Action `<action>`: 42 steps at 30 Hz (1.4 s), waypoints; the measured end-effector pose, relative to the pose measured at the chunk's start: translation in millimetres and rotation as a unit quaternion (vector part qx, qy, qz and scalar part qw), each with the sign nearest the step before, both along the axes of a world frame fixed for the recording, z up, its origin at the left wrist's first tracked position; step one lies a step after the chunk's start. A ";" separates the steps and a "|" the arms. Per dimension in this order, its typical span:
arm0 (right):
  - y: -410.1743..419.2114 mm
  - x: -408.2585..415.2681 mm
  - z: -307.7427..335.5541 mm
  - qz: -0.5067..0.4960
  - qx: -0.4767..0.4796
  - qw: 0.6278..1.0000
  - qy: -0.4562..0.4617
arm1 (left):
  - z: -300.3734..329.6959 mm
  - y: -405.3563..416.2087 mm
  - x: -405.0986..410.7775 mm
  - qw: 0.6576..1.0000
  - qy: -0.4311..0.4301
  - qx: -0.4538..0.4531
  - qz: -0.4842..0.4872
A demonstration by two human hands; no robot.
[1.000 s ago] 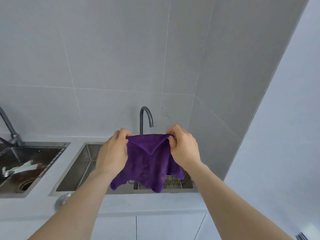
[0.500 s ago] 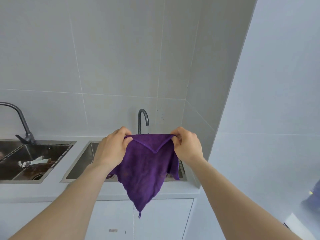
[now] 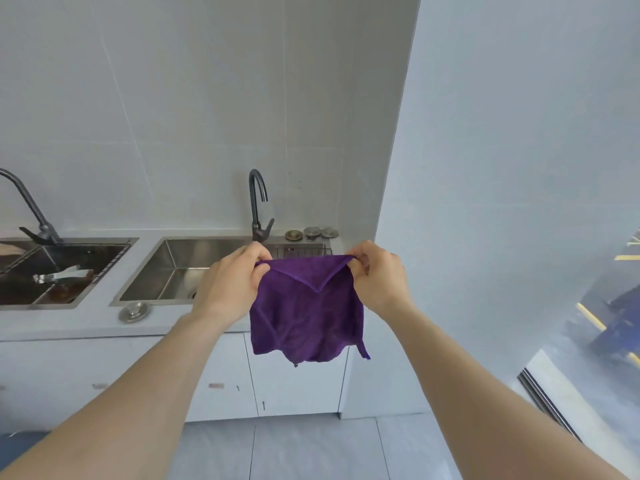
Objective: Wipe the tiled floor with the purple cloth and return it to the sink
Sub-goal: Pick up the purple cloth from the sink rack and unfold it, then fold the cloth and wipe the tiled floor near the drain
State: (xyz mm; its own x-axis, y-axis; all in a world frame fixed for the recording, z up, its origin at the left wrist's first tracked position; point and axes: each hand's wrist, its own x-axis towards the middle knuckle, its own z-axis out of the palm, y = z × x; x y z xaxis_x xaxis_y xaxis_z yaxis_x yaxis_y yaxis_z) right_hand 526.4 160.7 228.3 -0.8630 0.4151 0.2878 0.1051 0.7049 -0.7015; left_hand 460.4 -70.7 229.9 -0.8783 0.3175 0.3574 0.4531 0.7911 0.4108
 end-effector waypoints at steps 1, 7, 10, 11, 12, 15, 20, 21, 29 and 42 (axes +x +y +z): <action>2.8 7.0 -6.8 0.003 -0.009 1.000 -0.005 | -7.3 2.7 8.1 1.000 -0.005 -0.004 0.001; 9.2 51.1 -64.0 0.005 -0.044 0.997 -0.055 | -64.3 11.4 48.2 0.997 -0.070 -0.020 -0.004; 6.7 65.2 -94.5 0.002 -0.062 0.993 -0.097 | -97.6 9.5 57.7 0.995 -0.096 -0.025 -0.014; 5.7 68.2 -103.4 -0.002 -0.067 0.992 -0.110 | -108.2 8.3 58.7 0.994 -0.102 -0.025 -0.017; 4.2 70.4 -114.4 -0.005 -0.072 0.990 -0.123 | -120.5 6.6 58.6 0.993 -0.115 -0.028 -0.021; -3.3 71.9 -148.1 -0.018 -0.086 0.984 -0.155 | -158.8 1.7 52.2 0.987 -0.155 -0.034 -0.033; -26.7 64.8 -218.9 -0.049 -0.097 0.971 -0.211 | -235.5 -14.1 36.3 0.973 -0.227 -0.019 -0.032; -31.9 64.5 -232.9 -0.051 -0.098 0.968 -0.224 | -251.4 -18.2 34.4 0.969 -0.243 -0.015 -0.029; -81.1 69.1 -396.4 -0.046 -0.102 0.947 -0.300 | -420.4 -66.6 25.6 0.935 -0.353 -0.037 -0.024; -144.4 154.1 -700.4 -0.048 -0.149 0.915 -0.371 | -723.5 -136.0 127.7 0.874 -0.477 -0.093 0.009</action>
